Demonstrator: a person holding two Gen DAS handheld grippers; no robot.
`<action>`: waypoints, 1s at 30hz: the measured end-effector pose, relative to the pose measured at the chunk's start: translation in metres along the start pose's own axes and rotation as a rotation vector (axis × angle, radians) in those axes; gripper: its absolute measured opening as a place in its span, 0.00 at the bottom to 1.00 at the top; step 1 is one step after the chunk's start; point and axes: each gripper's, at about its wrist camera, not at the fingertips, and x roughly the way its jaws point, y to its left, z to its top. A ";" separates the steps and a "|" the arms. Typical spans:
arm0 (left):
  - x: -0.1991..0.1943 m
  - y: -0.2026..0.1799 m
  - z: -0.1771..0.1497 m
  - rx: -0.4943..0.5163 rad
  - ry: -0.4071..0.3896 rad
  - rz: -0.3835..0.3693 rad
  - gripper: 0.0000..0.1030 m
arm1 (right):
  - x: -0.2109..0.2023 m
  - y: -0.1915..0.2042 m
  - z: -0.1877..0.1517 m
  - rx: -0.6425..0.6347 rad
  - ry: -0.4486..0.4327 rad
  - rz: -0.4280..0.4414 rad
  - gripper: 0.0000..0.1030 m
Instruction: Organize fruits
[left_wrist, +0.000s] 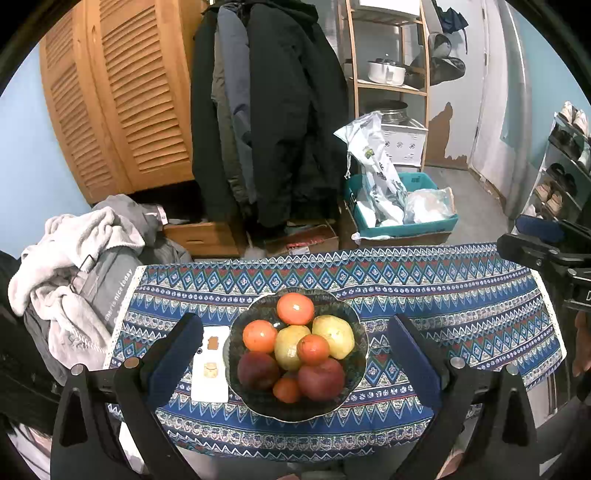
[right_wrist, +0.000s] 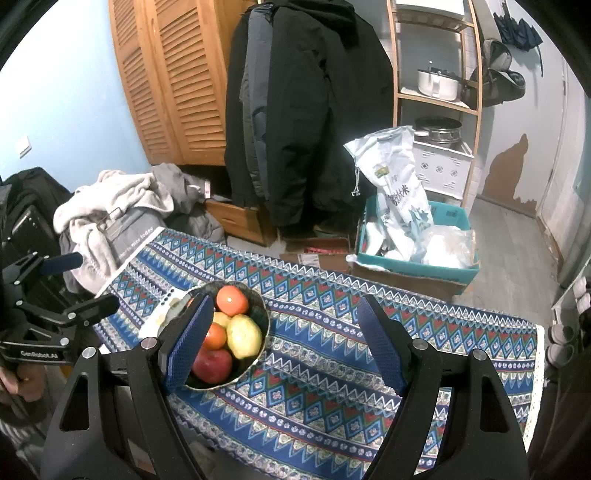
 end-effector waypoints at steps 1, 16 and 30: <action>0.001 -0.001 0.001 0.000 0.001 0.000 0.98 | 0.000 0.000 0.000 -0.001 0.000 0.000 0.77; 0.004 -0.002 0.002 -0.002 0.010 -0.007 0.98 | 0.000 0.000 0.000 0.000 0.000 0.000 0.77; 0.006 -0.005 -0.001 -0.002 0.018 -0.013 0.98 | -0.003 -0.006 -0.002 0.004 0.005 -0.001 0.77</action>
